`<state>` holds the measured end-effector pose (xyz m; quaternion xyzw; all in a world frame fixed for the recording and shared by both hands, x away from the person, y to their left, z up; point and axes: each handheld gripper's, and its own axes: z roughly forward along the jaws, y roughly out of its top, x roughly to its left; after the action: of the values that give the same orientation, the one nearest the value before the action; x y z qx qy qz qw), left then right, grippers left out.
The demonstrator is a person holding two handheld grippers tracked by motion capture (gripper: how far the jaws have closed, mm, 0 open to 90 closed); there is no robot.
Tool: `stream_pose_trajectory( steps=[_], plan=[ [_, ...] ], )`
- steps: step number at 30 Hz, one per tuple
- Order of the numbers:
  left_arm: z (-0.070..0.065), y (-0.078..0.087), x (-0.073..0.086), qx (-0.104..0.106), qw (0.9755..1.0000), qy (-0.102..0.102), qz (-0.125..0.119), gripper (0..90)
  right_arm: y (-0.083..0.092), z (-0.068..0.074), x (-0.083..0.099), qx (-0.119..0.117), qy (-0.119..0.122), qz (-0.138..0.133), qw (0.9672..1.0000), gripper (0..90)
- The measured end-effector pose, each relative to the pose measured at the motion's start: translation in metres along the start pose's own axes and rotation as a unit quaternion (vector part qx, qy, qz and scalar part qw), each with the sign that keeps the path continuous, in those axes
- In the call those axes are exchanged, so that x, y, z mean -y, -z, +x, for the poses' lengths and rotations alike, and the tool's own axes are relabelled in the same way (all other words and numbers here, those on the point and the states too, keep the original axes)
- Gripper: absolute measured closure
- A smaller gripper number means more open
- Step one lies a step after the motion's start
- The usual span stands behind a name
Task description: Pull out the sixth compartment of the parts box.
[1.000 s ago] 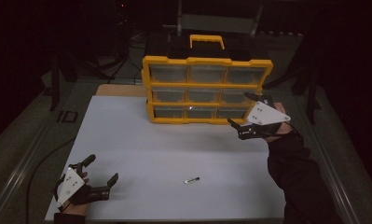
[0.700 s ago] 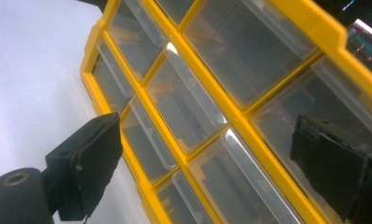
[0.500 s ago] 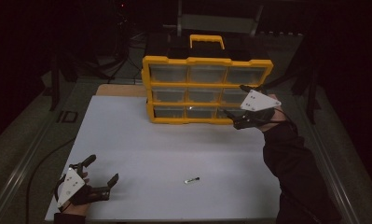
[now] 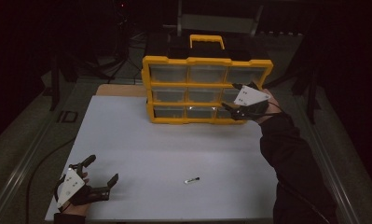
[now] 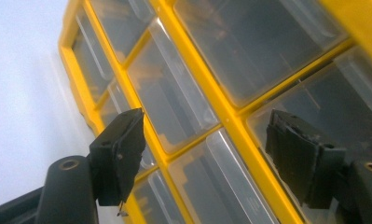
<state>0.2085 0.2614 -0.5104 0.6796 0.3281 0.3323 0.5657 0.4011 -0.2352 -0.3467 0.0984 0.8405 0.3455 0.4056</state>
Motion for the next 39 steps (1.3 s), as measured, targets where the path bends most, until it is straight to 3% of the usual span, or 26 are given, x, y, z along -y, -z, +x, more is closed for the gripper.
stream_pose_trajectory(
  steps=[8,12,14,17,20,22,24,25,33,39],
  plan=[
    [0.000,0.000,0.000,0.000,1.0000,0.000,-0.003,0.1,-0.015,-0.003,0.002,0.008,0.020,0.033,0.9992,30.9],
    [0.000,0.000,0.000,0.001,1.0000,0.001,-0.005,0.1,-0.019,-0.004,0.003,0.019,0.022,0.034,0.9990,37.2],
    [0.000,0.001,0.000,0.001,1.0000,0.001,-0.005,0.1,-0.024,-0.004,0.005,0.031,0.038,0.033,0.9983,46.6],
    [0.000,0.001,0.000,0.001,1.0000,0.002,-0.006,0.1,-0.026,-0.004,0.005,0.032,0.048,0.026,0.9980,50.9],
    [0.000,0.001,0.000,0.001,1.0000,0.002,-0.006,0.1,-0.028,-0.002,0.007,0.031,0.085,0.015,0.9958,56.1],
    [0.000,0.001,0.000,0.001,1.0000,0.001,-0.005,0.0,-0.031,-0.001,0.009,0.027,0.119,0.011,0.9924,59.8],
    [0.000,0.001,0.000,0.001,1.0000,-0.001,-0.004,0.1,-0.032,-0.001,0.009,0.029,0.128,0.009,0.9913,60.8],
    [0.000,0.001,0.000,0.002,1.0000,-0.002,-0.003,0.1,-0.033,-0.001,0.009,0.032,0.149,0.006,0.9883,63.0],
    [0.000,0.001,0.000,0.003,1.0000,-0.004,-0.003,0.1,-0.039,-0.001,0.014,0.037,0.191,0.012,0.9808,63.9],
    [0.000,0.001,0.000,0.003,1.0000,-0.002,-0.004,0.1,-0.043,-0.001,0.020,0.026,0.219,0.024,0.9752,68.7]
  ],
)
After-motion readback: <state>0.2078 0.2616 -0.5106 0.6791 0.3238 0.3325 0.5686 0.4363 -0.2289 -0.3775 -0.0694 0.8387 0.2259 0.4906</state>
